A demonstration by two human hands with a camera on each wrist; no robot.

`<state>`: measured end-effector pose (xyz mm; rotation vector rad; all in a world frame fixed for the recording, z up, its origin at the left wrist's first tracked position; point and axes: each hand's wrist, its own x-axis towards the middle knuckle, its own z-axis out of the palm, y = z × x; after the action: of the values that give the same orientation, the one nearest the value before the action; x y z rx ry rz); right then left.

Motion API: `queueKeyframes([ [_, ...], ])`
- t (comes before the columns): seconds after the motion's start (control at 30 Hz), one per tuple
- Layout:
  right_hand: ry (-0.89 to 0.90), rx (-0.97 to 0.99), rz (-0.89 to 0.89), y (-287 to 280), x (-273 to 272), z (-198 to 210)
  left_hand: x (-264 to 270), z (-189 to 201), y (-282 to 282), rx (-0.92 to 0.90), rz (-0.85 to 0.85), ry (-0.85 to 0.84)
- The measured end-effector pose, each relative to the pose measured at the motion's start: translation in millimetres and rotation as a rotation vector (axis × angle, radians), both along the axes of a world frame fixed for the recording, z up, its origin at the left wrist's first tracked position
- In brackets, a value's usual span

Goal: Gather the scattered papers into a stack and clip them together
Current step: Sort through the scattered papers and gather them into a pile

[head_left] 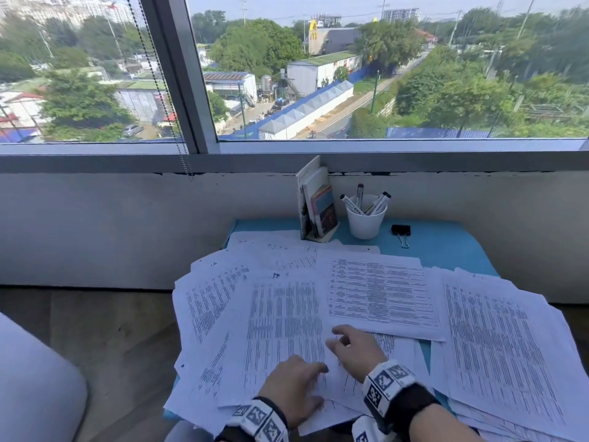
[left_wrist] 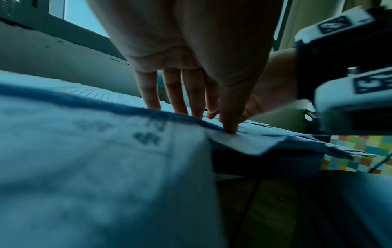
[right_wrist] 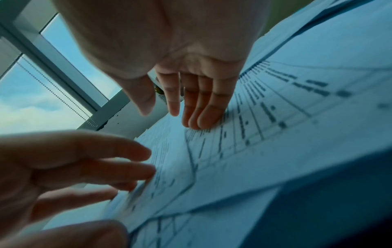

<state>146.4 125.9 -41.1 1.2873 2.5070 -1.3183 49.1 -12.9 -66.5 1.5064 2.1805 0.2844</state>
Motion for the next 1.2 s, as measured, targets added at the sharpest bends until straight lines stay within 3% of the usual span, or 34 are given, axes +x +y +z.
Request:
queueKeyframes([
  [0.17,-0.100,0.015,-0.113,-4.1,-12.3,-9.3,6.2,-4.2,-1.1,0.076,-0.054,-0.057],
  [0.33,-0.123,0.031,-0.183,-6.9,-18.1,-12.2,11.0,-7.9,2.6,0.120,-0.147,0.074],
  [0.4,-0.066,-0.024,-0.201,-5.1,-14.0,-12.0,10.9,-11.3,2.8,0.253,-0.105,0.034],
  [0.47,-0.013,-0.087,-0.254,0.4,-8.1,-15.1,8.6,-12.8,2.6,0.447,0.042,-0.051],
  [0.53,0.108,-0.253,-0.354,5.2,-3.4,-13.2,6.9,-8.3,3.8,0.622,0.137,-0.076],
  [0.63,0.191,-0.530,-0.417,9.4,-1.3,-7.5,19.1,1.1,9.5,0.656,-0.028,-0.104],
  [0.7,0.162,-0.456,-0.354,10.4,4.3,-7.0,30.0,4.4,11.6,0.639,-0.164,-0.084],
  [0.77,0.201,-0.337,-0.388,15.4,13.5,-12.4,30.4,6.7,6.3,0.626,-0.190,-0.077],
  [0.83,0.194,-0.203,-0.447,21.9,28.2,-14.9,14.6,1.1,-3.3,0.687,-0.068,0.030],
  [0.9,0.171,-0.165,-0.497,26.3,42.6,-16.8,-13.6,-5.5,-16.5,0.652,0.198,0.170],
  [1.03,0.134,-0.188,-0.523,24.7,54.2,-27.1,-66.5,2.6,-49.4,-0.026,0.841,0.187],
  [1.1,0.125,-0.181,-0.519,24.7,53.6,-30.1,-81.5,7.7,-62.4,-0.137,0.954,0.099],
  [1.2,0.126,-0.189,-0.513,25.6,53.1,-30.4,-88.7,8.6,-67.9,-0.206,0.946,0.088],
])
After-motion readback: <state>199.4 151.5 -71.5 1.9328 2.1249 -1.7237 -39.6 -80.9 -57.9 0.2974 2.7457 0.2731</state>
